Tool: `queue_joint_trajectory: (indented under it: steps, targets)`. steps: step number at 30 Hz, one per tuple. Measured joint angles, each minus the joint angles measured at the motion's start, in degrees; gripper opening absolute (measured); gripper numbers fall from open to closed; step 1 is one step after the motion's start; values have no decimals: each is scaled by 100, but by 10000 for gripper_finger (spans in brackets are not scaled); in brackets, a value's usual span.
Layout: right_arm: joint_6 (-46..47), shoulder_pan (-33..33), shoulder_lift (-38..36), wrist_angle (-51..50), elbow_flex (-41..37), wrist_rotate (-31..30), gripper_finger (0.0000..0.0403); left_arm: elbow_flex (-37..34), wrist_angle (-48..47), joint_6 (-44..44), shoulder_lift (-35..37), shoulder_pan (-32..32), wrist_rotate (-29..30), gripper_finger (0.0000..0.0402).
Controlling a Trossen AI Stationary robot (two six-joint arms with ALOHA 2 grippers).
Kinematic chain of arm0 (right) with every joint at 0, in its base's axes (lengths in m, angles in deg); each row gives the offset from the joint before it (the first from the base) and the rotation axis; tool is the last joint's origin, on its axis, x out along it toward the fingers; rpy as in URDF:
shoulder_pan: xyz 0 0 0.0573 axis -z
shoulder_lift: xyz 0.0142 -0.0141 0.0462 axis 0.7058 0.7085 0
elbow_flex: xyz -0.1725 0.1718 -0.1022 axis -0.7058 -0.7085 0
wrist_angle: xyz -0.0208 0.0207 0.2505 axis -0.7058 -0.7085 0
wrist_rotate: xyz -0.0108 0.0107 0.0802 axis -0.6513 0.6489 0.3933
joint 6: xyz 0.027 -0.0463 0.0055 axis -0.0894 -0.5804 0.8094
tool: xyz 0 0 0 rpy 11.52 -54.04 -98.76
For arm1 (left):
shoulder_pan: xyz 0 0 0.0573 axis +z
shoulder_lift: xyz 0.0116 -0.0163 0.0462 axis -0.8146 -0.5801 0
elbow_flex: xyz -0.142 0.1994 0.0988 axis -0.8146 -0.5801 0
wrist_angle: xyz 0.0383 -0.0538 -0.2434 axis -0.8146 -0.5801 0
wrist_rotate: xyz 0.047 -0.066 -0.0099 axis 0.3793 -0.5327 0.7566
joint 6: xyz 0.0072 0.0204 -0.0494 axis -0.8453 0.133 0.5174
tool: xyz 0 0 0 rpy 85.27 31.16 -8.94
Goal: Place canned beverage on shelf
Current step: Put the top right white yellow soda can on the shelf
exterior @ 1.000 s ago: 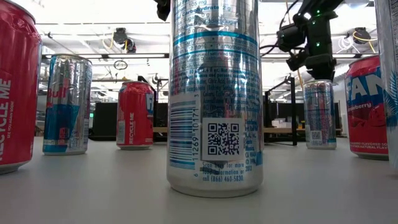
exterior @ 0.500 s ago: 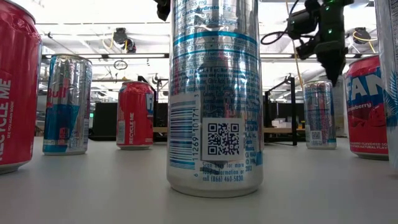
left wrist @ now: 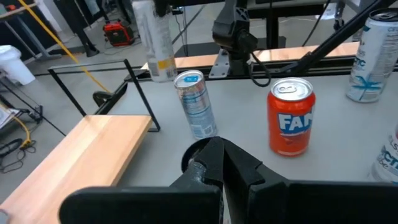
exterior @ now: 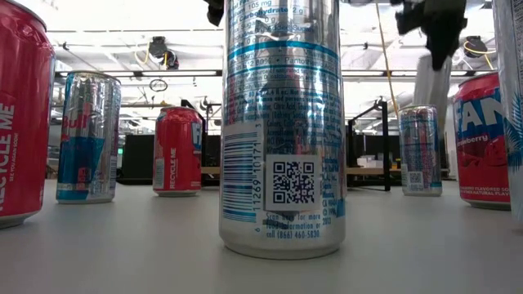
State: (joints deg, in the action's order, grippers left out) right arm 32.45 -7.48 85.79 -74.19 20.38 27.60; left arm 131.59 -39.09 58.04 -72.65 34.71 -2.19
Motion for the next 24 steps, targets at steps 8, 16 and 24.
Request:
queue_joint_trajectory:
  steps: [8, 16, 24]
  targets:
    - [53, -578, -194, 23, 541, 813, 206, -2, 448, -426, 50, 0, 490, 6]
    - [156, -957, -245, 18, 695, 995, 206, -2, 672, -457, 214, 54, 540, 5]
    - [104, -1255, -273, 289, 820, 1185, 206, -2, 675, -284, 212, 138, 540, 16]
